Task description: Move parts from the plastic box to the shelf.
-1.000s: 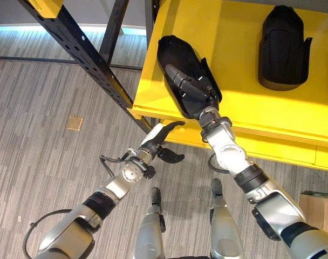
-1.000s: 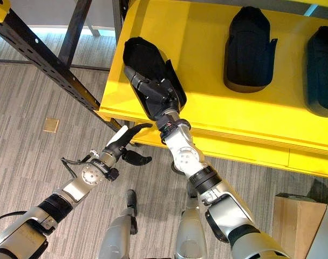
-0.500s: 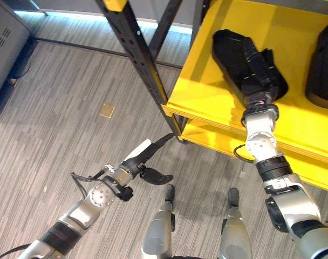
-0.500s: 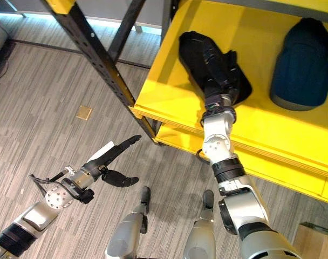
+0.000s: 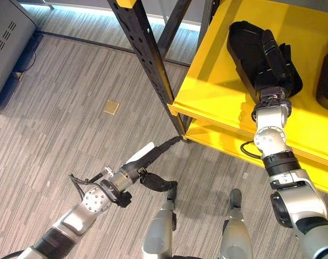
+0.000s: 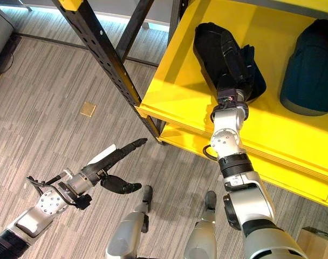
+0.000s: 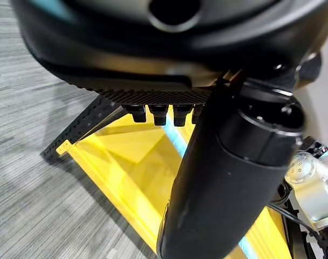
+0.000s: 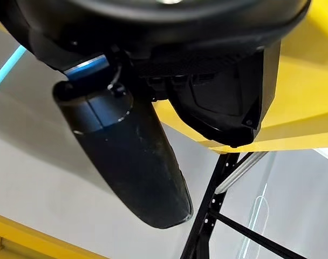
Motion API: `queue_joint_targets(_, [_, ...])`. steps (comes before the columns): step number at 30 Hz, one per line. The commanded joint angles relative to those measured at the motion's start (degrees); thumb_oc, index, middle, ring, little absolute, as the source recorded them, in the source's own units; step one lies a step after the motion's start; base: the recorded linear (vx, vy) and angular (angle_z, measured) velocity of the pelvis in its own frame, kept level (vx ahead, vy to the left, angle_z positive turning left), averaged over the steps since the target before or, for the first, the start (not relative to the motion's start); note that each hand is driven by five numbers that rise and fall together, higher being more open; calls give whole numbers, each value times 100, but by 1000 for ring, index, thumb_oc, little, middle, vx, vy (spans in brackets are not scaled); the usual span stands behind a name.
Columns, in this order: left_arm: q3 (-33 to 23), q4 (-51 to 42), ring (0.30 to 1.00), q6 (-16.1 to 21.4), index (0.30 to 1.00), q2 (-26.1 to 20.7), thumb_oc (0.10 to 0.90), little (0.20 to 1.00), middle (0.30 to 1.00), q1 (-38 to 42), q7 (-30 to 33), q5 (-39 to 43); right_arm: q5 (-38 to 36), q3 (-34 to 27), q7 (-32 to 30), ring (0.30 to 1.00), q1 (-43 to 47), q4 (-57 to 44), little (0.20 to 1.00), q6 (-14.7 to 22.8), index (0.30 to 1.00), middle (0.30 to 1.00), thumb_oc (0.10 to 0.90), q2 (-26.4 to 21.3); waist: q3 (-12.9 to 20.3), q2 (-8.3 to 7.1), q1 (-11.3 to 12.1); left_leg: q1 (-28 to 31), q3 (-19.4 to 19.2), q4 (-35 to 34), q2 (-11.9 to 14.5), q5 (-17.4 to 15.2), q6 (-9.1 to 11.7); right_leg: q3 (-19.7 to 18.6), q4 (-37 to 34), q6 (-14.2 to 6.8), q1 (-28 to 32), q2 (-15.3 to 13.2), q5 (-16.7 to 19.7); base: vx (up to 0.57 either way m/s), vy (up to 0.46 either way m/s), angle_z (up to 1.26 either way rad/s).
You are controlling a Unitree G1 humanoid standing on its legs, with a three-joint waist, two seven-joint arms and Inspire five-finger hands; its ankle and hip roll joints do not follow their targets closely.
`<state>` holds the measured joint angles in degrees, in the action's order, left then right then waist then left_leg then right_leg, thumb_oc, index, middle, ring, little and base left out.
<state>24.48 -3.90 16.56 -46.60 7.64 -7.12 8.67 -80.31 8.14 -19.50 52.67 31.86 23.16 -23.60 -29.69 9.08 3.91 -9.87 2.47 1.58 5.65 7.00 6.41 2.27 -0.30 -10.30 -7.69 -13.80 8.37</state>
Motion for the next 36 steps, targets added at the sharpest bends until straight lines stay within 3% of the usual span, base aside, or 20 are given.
queue_joint_targets(1, [-327, -798, 1000, 625, 1000, -242, 900, 1000, 1000, -149, 22, 107, -52, -153, 361, 1000, 881, -170, 1000, 375, 1000, 1000, 900, -512, 261, 141, 170, 9, -497, 601, 12, -917, -352, 209, 761, 278, -78, -27, -965, 0, 0, 0])
queue_joint_targets(15, [-304, -808, 1000, 652, 1000, -245, 900, 1000, 1000, -257, 116, 59, -694, -200, 622, 1000, 809, -316, 1000, 796, 1000, 1000, 900, -383, 308, 204, 177, 70, -504, 490, 5, -857, -349, 240, 713, 241, -29, -75, -932, 4, 5, 0])
queue_joint_targets(23, [-243, -795, 1000, 640, 1000, -204, 900, 1000, 1000, -275, 155, 48, -670, -271, 543, 1000, 807, -300, 1000, 1076, 1000, 1000, 900, -351, 341, 238, 200, 85, -500, 472, -57, -873, -380, 279, 667, 194, 21, -162, -888, 33, 41, 2])
queue_joint_targets(30, [-214, -840, 1000, 585, 1000, -308, 900, 1000, 1000, -230, 157, 90, -520, -310, 822, 1000, 837, -232, 1000, 846, 1000, 1000, 900, -416, 372, 214, 259, 67, -478, 500, -139, -933, -417, 310, 545, 161, 89, -260, -764, 25, 4, 5])
queue_joint_targets(36, [-444, -909, 1000, 673, 1000, -435, 900, 1000, 1000, -358, 33, 216, -475, 159, 1308, 1000, 679, -881, 1000, 662, 1000, 1000, 900, -359, 373, 107, 353, -1, -439, 589, -128, -939, -410, 366, 522, 137, 133, -266, -731, -2, -48, 1])
